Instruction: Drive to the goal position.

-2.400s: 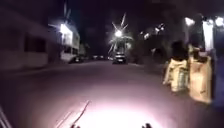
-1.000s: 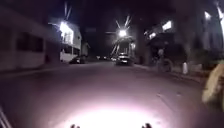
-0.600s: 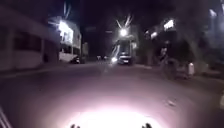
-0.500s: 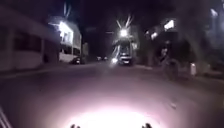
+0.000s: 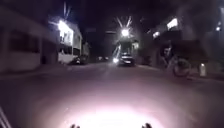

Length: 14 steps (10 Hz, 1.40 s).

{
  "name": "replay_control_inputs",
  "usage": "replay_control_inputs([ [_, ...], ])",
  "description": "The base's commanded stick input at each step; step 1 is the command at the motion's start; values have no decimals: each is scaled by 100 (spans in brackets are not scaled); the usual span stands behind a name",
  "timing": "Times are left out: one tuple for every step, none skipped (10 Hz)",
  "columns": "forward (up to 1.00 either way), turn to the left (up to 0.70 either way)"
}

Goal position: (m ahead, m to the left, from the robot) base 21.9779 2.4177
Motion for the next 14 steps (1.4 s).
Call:
replay_control_inputs([
  [85,0],
  [85,0],
  [85,0],
  [85,-7],
  [85,-34],
  [85,-34],
  [85,-34],
  [85,-34],
  [85,-9],
  [85,0],
  [85,0],
  [85,0],
  [85,0],
  [85,0],
])
